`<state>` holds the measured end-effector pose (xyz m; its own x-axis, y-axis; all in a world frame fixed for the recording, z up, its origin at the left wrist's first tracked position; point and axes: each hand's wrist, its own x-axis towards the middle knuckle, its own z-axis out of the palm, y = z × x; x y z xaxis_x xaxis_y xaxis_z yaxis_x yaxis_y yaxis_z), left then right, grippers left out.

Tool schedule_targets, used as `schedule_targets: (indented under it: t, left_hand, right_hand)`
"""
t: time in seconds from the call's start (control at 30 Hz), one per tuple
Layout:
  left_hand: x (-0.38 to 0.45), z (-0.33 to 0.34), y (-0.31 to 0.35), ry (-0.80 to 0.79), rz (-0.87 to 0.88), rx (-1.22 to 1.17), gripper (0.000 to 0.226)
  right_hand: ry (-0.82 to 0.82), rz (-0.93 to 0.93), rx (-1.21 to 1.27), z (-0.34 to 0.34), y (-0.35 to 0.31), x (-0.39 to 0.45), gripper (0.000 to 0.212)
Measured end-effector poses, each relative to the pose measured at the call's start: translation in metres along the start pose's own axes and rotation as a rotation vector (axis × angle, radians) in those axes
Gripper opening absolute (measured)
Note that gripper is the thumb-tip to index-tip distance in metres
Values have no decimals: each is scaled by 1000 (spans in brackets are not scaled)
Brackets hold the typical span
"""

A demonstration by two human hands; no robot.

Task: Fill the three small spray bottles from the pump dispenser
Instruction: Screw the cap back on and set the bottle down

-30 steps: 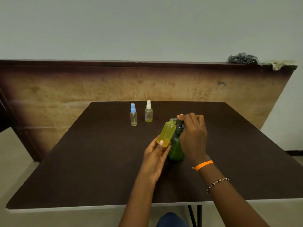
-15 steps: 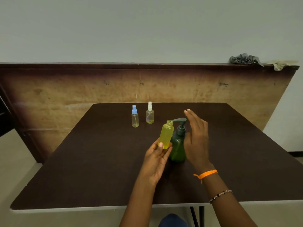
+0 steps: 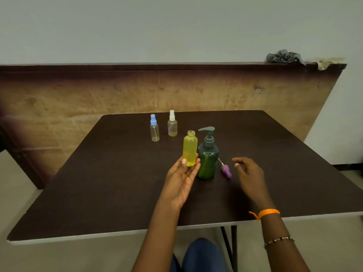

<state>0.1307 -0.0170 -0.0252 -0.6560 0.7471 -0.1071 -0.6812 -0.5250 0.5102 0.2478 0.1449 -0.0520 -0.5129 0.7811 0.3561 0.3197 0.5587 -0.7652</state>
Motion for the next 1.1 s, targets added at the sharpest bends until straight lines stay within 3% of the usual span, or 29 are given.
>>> schedule_targets:
  t: [0.17, 0.3, 0.4, 0.5, 0.63, 0.83, 1.1]
  left_hand:
    - [-1, -1, 1, 0, 3, 8, 28]
    - [-1, -1, 3, 15, 11, 9, 28]
    - [-1, -1, 5, 31, 11, 16, 31]
    - [-2, -2, 6, 44, 11, 17, 33]
    - [-1, -1, 6, 45, 6, 26, 32]
    - [-3, 2, 8, 23, 21, 52, 25]
    - [-5, 1, 12, 17, 38, 72, 22]
  right_hand:
    - [-52, 18, -150, 23, 5, -2, 30]
    - [17, 18, -193, 35, 6, -3, 26]
    - [78, 29, -85, 36, 6, 3, 16]
    - [212, 9, 82, 18, -9, 10, 21]
    - [325, -175, 259, -15, -44, 21, 33]
    - [173, -538, 234, -41, -82, 32, 40]
    - [113, -705, 101, -39, -102, 45, 33]
